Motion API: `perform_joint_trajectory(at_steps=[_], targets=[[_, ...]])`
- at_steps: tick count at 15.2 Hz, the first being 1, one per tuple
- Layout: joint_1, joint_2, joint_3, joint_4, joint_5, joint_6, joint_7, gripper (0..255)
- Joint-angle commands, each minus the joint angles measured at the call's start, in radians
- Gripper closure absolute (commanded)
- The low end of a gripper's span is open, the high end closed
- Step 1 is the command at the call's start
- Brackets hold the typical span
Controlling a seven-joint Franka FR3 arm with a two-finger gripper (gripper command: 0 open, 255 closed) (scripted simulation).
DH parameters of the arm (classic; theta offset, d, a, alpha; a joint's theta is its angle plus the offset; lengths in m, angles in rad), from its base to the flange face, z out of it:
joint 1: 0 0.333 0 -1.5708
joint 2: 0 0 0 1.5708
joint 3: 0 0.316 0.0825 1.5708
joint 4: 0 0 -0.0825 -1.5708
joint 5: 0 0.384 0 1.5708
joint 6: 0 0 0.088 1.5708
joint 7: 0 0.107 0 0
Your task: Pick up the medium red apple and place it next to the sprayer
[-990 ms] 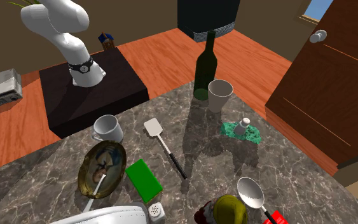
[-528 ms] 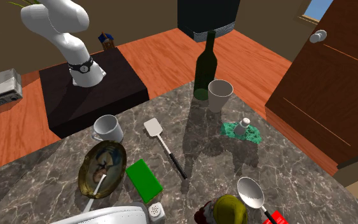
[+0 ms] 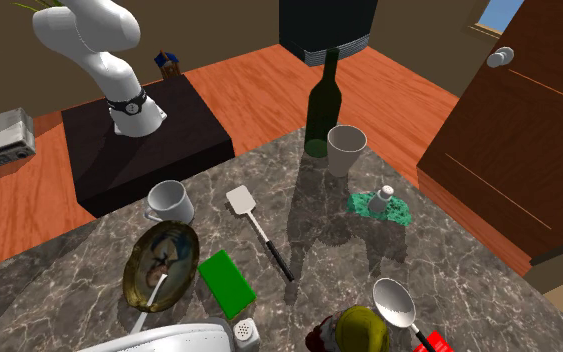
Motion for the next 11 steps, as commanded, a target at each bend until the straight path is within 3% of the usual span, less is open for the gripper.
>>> perform_joint_trajectory(at_steps=[1,11], targets=[[0.000,0.004,0.000,-0.021,0.001,0.025,-0.002,255],[0.000,0.041,0.003,-0.109,0.014,0.150,-0.014,255]])
